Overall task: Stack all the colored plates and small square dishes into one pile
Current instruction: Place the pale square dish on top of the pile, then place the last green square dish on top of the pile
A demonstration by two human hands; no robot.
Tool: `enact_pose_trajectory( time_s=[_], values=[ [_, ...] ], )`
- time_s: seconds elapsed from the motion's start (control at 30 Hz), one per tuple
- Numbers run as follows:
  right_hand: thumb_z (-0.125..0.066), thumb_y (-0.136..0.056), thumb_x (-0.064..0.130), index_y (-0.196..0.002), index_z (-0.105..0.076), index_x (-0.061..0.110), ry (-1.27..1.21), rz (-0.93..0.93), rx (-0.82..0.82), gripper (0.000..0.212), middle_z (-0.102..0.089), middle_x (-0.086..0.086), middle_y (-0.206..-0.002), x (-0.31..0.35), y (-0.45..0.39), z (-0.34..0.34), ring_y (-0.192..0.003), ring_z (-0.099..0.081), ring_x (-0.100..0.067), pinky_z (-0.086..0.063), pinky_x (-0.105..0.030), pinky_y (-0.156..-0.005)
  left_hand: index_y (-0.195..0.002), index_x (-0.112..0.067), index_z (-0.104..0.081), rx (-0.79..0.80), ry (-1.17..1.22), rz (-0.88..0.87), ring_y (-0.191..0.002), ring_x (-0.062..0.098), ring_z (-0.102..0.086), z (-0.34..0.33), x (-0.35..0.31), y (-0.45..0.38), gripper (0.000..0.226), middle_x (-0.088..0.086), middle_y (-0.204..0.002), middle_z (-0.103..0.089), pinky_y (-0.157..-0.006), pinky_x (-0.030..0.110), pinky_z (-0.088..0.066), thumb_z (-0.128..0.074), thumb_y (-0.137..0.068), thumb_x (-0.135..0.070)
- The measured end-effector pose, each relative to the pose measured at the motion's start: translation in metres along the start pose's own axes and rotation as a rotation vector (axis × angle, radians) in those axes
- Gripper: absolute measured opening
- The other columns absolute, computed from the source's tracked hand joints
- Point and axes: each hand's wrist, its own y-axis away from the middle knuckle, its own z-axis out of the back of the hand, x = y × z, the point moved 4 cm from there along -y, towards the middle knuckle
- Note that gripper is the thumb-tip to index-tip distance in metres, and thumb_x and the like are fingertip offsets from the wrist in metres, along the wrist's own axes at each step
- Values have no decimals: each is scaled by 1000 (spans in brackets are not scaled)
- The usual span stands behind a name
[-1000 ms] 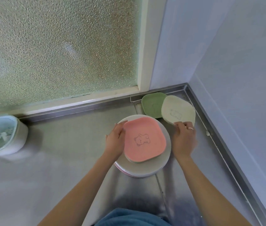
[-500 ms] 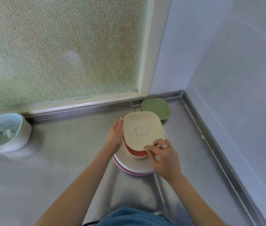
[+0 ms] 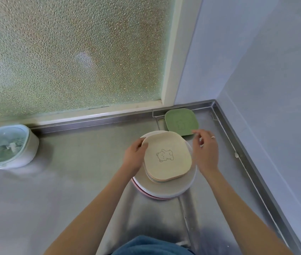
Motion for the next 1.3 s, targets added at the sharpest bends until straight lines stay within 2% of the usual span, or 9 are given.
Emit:
enact_pose_trajectory(
  time_s=[0.13, 0.27, 0.5, 0.67, 0.77, 0.93, 1.13, 1.23, 1.3],
  values=[
    [-47, -88, 9, -122, -52, 15, 155, -208, 203, 35, -50, -16, -122, -51, -45, -31, -109, -50, -32, -42, -38, -86, -69, -29, -63, -53, 42, 57, -75, 16, -50, 4, -6, -5, 32, -6, -72, -58, -70, 29, -40, -46, -95, -24],
    [-48, -91, 14, -134, -41, 14, 141, -411, 295, 44, -42, -24, -134, -82, -69, -46, -124, -40, -39, -34, -43, -103, -93, -3, -65, -61, 37, 77, -75, 14, -48, 5, -7, -13, 32, 4, -81, -57, -65, 26, -39, -45, -94, -27],
    [-48, -91, 12, -128, -37, 3, 96, -494, 330, 39, -56, -26, -116, -87, -84, -69, -98, -55, -37, -39, -34, -75, -97, -10, -69, -72, 35, 89, -69, 10, -50, -2, -5, -25, 27, 0, -79, -60, -50, 5, -38, -47, -94, -27],
    [-39, -88, 4, -120, -39, 6, -30, -634, 263, 32, -55, -21, -106, -86, -85, -78, -88, -59, -39, -56, -52, -74, -93, -19, -70, -77, 47, 112, -74, 8, -55, -3, -7, -25, 25, -4, -81, -64, -63, 15, -45, -46, -95, -27],
    [-41, -90, 10, -123, -40, 11, -173, -669, 144, 33, -53, -12, -103, -79, -86, -75, -80, -57, -28, -58, -46, -67, -96, -21, -70, -82, 37, 128, -77, 4, -57, -2, -6, -26, 26, -9, -85, -66, -67, 19, -44, -45, -95, -28],
    [-38, -87, 6, -122, -47, 17, -267, -529, -28, 38, -58, 1, -102, -55, -93, -59, -92, -60, -23, -55, -39, -76, -95, -15, -71, -54, 51, 109, -71, 7, -55, -2, -6, -24, 28, -4, -81, -65, -57, 10, -44, -46, -94, -26],
    [-33, -92, 3, -140, -42, 23, -195, -234, 29, 52, -57, 2, -128, -4, -94, -37, -109, -52, -11, -40, -25, -91, -92, 1, -65, -22, 61, 78, -76, 17, -49, 0, -1, -15, 35, 5, -80, -58, -70, 30, -41, -46, -95, -28],
    [-32, -97, 6, -143, -37, 31, -158, -147, 100, 53, -61, 5, -92, 18, -84, -31, -81, -56, -8, -42, -23, -75, -95, -8, -69, -17, 83, 76, -81, 17, -54, 3, -4, -7, 33, 3, -88, -64, -79, 32, -45, -44, -96, -29],
    [-31, -98, 7, -142, -38, 32, -121, -61, 173, 52, -46, 15, -69, 28, -74, -28, -60, -45, -1, -36, -19, -60, -95, -21, -72, -29, 108, 66, -86, 13, -59, 6, -7, -1, 33, 0, -94, -68, -83, 28, -46, -41, -97, -31]
  ],
)
